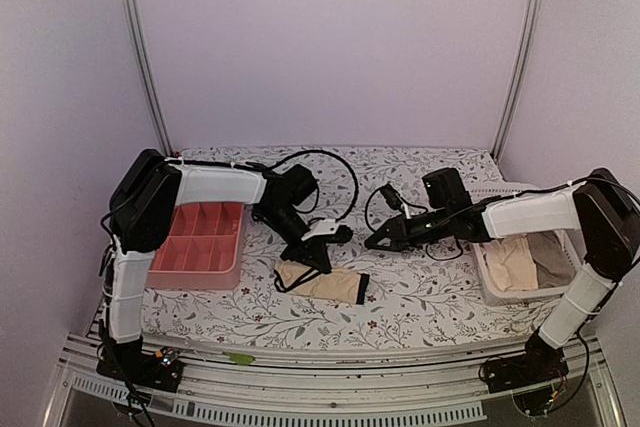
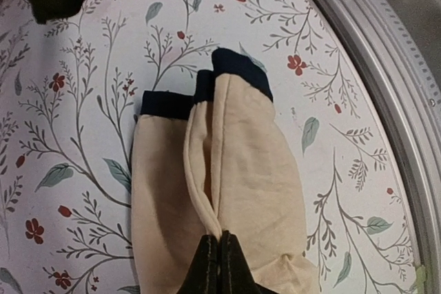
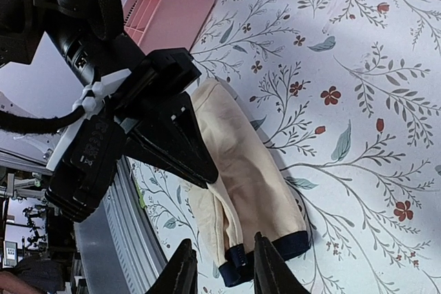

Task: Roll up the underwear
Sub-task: Pick up the underwear from the center of the board, then fold the underwear at the center of the board.

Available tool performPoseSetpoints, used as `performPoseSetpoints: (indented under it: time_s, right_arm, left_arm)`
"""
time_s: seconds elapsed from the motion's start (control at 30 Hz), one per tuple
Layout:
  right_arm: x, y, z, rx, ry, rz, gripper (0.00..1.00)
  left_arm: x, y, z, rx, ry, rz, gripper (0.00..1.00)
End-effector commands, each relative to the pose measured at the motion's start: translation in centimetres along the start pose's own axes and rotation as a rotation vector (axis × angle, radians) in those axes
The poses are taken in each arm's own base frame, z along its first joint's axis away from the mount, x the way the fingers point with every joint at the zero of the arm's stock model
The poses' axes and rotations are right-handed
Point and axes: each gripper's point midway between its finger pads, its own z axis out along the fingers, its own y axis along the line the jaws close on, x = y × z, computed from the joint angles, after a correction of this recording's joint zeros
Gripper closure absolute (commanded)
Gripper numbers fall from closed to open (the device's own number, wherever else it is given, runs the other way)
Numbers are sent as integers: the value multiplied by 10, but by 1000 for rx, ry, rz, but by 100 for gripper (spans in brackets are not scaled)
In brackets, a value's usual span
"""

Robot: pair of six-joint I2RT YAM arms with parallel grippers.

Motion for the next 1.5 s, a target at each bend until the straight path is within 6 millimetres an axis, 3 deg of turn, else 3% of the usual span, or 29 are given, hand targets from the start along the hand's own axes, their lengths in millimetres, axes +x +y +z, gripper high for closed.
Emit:
performPoseSetpoints:
  time_s: [0.0, 0.6, 1.03, 1.13, 1.23, 1.33, 1.47]
  right_arm:
    - [-4, -1, 6, -23, 18, 27, 71]
    - [11, -24, 21, 27, 88, 133, 75]
    - [18, -19, 20, 5, 110, 183, 90]
    - [17, -16, 21, -3, 112, 189, 91]
    - [15, -9, 23, -9, 123, 187, 92]
    - [15, 2, 26, -19, 140, 170, 92]
    - [24, 19, 36, -31, 188, 123, 92]
  left_arm:
    - [11, 6, -2, 17, 23, -12, 100]
    - [18, 27, 2, 6, 46, -23, 100]
    - [21, 46, 7, -25, 57, -69, 100]
    - [18, 51, 4, -44, 54, -102, 90]
    - [12, 60, -10, -84, 25, -164, 77]
    - [4, 61, -38, -119, -26, -226, 60]
    - [6, 53, -83, -199, -80, -274, 55]
